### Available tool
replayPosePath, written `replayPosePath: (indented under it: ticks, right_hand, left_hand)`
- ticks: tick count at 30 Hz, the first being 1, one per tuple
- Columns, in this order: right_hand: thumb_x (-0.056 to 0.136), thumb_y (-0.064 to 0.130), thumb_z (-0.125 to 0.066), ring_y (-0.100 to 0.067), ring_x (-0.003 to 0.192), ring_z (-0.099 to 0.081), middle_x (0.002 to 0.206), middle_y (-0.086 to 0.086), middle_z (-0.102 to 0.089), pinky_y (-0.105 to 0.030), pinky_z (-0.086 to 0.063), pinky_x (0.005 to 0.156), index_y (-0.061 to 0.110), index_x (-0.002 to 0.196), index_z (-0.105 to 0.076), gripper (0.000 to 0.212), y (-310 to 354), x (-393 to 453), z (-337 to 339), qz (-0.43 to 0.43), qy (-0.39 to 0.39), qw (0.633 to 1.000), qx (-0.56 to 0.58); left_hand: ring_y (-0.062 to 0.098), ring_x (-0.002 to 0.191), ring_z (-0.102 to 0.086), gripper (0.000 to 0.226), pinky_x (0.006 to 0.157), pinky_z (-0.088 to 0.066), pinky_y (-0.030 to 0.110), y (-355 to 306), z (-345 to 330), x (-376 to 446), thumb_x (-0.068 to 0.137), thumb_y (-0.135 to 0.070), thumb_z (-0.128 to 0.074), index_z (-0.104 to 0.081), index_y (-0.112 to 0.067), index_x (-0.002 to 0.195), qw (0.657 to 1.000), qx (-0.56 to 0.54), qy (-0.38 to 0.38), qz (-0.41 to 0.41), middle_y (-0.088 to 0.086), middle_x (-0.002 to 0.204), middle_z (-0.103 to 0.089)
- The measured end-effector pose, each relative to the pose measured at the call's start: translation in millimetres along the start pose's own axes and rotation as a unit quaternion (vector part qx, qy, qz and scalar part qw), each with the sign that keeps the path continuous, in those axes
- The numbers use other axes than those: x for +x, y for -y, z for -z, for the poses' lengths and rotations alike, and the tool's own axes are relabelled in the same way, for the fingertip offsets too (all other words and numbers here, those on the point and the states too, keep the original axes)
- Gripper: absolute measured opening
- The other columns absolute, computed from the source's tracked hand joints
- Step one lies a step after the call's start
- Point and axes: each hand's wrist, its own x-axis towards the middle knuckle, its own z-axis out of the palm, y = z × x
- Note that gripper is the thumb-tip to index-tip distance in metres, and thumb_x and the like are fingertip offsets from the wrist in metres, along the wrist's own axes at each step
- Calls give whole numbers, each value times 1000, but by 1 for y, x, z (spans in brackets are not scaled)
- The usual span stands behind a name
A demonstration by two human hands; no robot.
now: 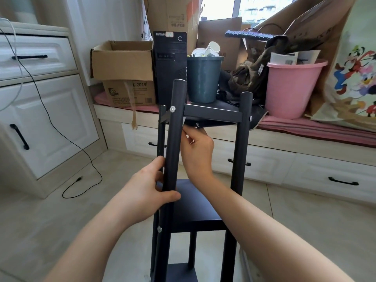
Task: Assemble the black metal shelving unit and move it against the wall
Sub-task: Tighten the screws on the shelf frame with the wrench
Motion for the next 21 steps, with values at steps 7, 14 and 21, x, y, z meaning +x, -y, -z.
replayPosePath:
  ticks: [7,14,21]
  right_hand:
    - [99,15,-59,-3,55,-49,63,15,-61,-24,-38,66,9,83,-75,23,2,0,21,-23,44,999,-19]
    - [98,13,-59,-2,45,-49,42,21,-49,-11,-32,53,5,70,-72,32,12,7,51,-13,98,992,-73]
    - [95,11,-61,1,43,-51,41,23,-51,-10,-32,52,5,69,-75,30,28,19,66,-13,133,985,-108]
  left_hand:
    - [14,80,-73,50,77,-62,41,-2,-1,0,81,-17,-83,-50,-44,108,1000,5,-1,-4,-6,94,-70]
    - [25,82,-73,45,76,-62,48,-6,-1,-3,81,-13,-82,-53,-34,109,1000,-2,0,2,3,95,-69]
    - [25,83,-73,49,72,-63,46,-9,-1,-7,81,-14,-82,-52,-36,113,1000,0,5,10,2,101,-67]
